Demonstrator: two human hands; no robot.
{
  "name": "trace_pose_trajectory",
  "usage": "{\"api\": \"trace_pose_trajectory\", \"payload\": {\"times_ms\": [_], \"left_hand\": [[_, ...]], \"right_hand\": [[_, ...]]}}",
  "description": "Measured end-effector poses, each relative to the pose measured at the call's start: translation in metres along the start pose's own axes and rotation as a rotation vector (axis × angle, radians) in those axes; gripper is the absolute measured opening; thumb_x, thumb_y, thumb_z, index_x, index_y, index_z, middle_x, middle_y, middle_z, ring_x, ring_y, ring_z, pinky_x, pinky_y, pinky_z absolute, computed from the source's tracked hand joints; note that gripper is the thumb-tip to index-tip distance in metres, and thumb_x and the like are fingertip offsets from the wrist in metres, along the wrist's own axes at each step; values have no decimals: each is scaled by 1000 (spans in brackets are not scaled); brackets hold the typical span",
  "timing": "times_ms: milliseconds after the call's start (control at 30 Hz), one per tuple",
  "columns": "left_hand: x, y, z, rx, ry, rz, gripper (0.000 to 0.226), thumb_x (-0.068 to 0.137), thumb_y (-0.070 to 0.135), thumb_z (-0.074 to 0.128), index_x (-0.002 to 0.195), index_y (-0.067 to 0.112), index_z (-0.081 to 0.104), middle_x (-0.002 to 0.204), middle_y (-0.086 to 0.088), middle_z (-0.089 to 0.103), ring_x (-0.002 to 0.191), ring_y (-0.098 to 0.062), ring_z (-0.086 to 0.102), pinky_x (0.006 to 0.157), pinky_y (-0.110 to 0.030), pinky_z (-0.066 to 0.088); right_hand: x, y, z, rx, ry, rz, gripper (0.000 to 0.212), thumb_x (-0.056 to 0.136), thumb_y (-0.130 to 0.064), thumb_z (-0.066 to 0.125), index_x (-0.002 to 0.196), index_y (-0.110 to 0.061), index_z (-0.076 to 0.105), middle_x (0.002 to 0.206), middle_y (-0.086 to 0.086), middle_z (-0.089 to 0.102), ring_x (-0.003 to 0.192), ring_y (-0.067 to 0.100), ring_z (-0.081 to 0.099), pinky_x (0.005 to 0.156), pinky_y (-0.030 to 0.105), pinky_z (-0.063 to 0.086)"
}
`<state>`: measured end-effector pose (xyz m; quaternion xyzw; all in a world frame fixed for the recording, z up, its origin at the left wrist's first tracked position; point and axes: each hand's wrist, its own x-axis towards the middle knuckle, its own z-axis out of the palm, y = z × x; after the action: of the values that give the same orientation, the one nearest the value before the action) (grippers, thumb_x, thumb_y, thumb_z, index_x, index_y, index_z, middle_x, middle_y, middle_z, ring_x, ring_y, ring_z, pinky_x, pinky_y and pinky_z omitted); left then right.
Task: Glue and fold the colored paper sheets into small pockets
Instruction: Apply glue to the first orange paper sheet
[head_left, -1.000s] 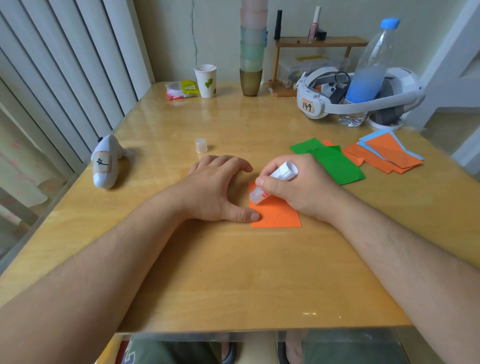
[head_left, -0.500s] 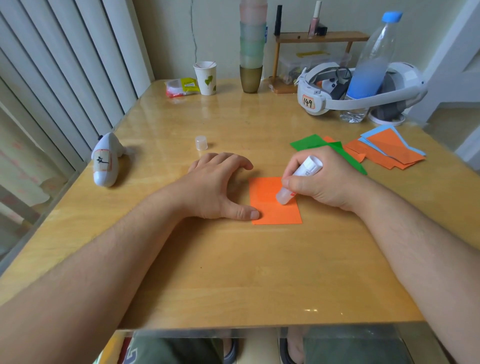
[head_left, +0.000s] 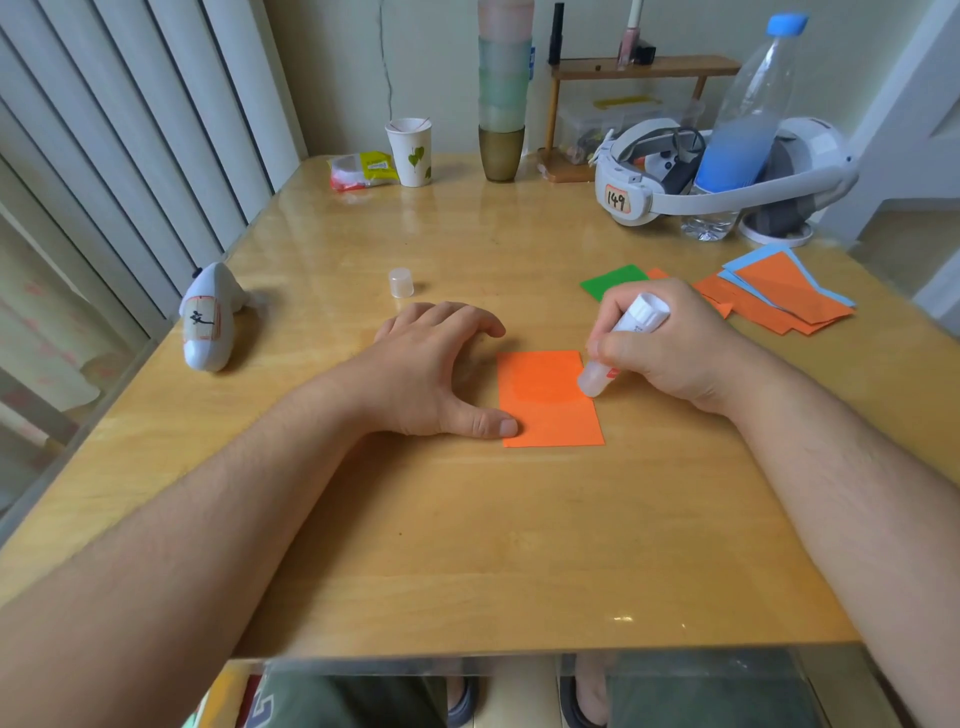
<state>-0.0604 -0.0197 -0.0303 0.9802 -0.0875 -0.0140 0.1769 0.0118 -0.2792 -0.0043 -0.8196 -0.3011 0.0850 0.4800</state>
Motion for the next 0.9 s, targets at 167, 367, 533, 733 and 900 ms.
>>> {"api": "trace_pose_trajectory", "payload": {"times_ms": [167, 367, 533, 733, 900], "left_hand": [[1, 2, -1, 18, -5, -15, 106, 50, 97, 58, 141, 47, 37, 149, 20, 38, 143, -16, 26, 117, -45, 27], [0, 3, -1, 33, -6, -23, 107, 50, 96, 58, 142, 47, 35, 150, 18, 37, 142, -17, 26, 117, -45, 27], [1, 2, 0, 32, -3, -15, 106, 50, 96, 58, 141, 48, 35, 149, 19, 38, 142, -18, 27, 116, -47, 29], [1, 2, 0, 33, 2, -7, 105, 51, 97, 59, 141, 48, 36, 149, 18, 39, 142, -17, 27, 116, -47, 30], [0, 1, 0, 29, 1, -7, 106, 52, 97, 59, 142, 47, 36, 149, 19, 39, 142, -17, 27, 117, -47, 30]], "right_hand": [[2, -3, 11, 131, 57, -64, 7, 75, -13, 68, 76, -6, 69, 68, -2, 70, 65, 9, 62, 63, 20, 48], [5, -8, 35, 2, 11, -84, 11, 75, -29, 76, 80, -20, 75, 79, 1, 72, 72, 9, 60, 66, 29, 47], [5, -9, 39, -46, -11, -58, 18, 71, -41, 77, 80, -26, 75, 82, -4, 73, 76, 11, 64, 70, 33, 51], [5, -12, 40, -91, -44, -49, 14, 73, -38, 76, 79, -26, 73, 73, -13, 68, 69, 3, 57, 63, 24, 44], [0, -13, 24, -55, -107, -8, 15, 70, -27, 80, 76, -17, 71, 63, -16, 62, 62, 1, 51, 57, 20, 38]]}}
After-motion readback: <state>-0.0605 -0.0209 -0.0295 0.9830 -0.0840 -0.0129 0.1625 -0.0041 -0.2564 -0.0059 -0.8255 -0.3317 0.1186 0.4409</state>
